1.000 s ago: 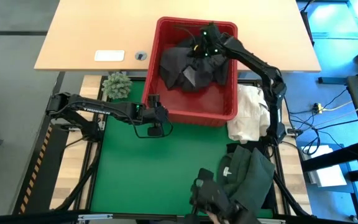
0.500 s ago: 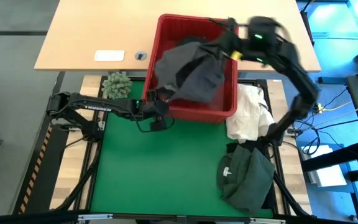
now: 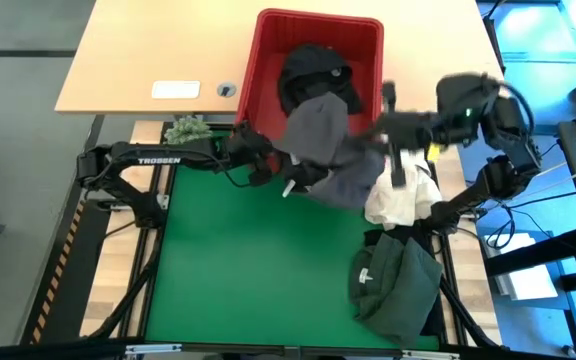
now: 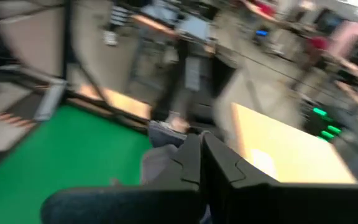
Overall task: Fold laundry
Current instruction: Fold the gray pants
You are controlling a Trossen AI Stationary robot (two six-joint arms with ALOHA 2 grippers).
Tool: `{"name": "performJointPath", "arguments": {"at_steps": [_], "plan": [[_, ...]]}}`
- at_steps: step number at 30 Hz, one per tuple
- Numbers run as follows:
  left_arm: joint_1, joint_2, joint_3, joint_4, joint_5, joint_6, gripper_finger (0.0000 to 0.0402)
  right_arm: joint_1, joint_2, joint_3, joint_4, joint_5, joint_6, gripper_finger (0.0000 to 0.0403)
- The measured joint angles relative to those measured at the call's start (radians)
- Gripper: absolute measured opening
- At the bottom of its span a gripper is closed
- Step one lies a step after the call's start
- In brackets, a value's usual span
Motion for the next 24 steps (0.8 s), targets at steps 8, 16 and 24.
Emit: {"name": "performJointPath", "arguments": {"at_steps": [8, 16, 24], "plan": [[0.131, 0.002, 0.000, 0.115, 0.029, 0.032, 0.0188, 0.197, 0.050, 0.000, -0.031, -0.031, -0.008, 0.0000], [0.231, 0.001, 0.003, 0.157, -0.001, 0.018, 0.0187, 0.323, 0.102, 0.000, -0.031, -0.034, -0.008, 0.0000], [0.254, -0.005, 0.005, 0.132, 0.117, 0.106, 0.0186, 0.333, 0.147, -0.001, -0.016, -0.003, 0.011, 0.0000]]}}
